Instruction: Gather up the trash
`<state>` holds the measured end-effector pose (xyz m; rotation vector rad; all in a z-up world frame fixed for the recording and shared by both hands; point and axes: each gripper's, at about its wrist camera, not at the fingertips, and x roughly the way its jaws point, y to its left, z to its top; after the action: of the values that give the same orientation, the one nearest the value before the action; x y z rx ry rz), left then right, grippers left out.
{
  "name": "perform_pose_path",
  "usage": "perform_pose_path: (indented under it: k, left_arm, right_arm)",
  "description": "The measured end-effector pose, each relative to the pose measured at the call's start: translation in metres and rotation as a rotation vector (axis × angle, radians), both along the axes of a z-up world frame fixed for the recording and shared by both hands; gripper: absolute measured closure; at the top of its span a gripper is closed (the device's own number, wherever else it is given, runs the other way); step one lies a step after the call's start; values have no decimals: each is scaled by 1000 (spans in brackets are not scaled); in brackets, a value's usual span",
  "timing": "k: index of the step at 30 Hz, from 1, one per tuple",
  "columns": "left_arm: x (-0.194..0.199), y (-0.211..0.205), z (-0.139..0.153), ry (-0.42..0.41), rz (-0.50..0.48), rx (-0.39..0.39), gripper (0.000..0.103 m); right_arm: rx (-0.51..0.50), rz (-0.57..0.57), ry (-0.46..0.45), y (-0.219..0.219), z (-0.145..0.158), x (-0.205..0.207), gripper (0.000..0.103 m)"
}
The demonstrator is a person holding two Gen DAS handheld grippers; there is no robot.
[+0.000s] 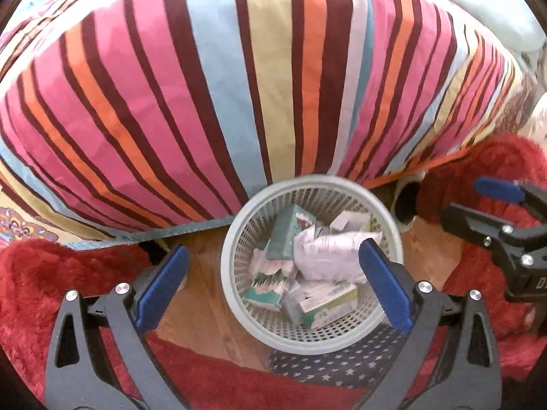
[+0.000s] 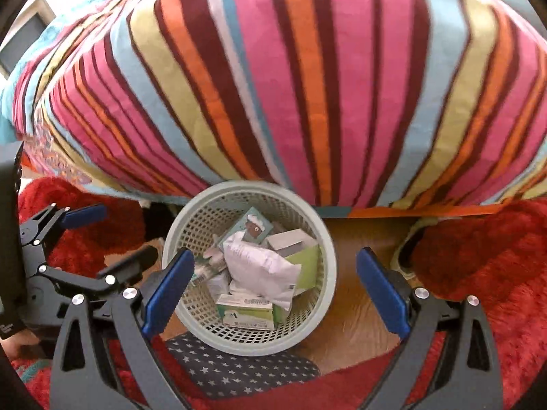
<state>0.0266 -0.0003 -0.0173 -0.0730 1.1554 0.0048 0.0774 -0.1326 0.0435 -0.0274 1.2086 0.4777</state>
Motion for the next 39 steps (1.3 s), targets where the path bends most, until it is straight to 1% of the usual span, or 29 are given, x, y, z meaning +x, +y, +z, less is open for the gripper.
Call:
perform_pose_path:
  k: [4, 5, 7, 8, 11, 17, 23, 26, 33, 39]
  left_arm:
    - [-1, 3, 16, -41, 53, 6, 7]
    - [-2, 3, 20, -54, 61, 18, 7]
    - [-2, 3, 24, -56, 77, 44, 7]
    - [-2, 3, 24, -58, 79, 47, 7]
    - [-3, 5, 26, -56, 83, 33, 7]
    - [-6, 9, 28, -56, 104, 7, 7]
    - [-7, 12, 34, -74, 129, 14, 7]
    - [-6, 12, 36, -75, 134, 18, 6]
    - [-5, 4, 40, -78, 117, 64, 7]
    - [-5, 4, 39, -79, 116, 53, 7]
  right_arm:
    - [9, -36, -1, -8, 15, 2, 12]
    - [11, -39, -1, -6, 15, 6, 12]
    - [18, -53, 2, -14, 19, 3, 12]
    - [19, -54, 2, -19, 15, 6, 12]
    - [8, -52, -5, -24, 18, 8, 12]
    - [-13, -30, -20, -18, 24, 0, 12]
    - [-7, -24, -20, -14, 18, 2, 12]
    - [-7, -26, -25, -15, 19, 2, 12]
    - [-14, -33, -25, -16, 15, 4, 12]
    - [-17, -33, -20, -16, 14, 5, 12]
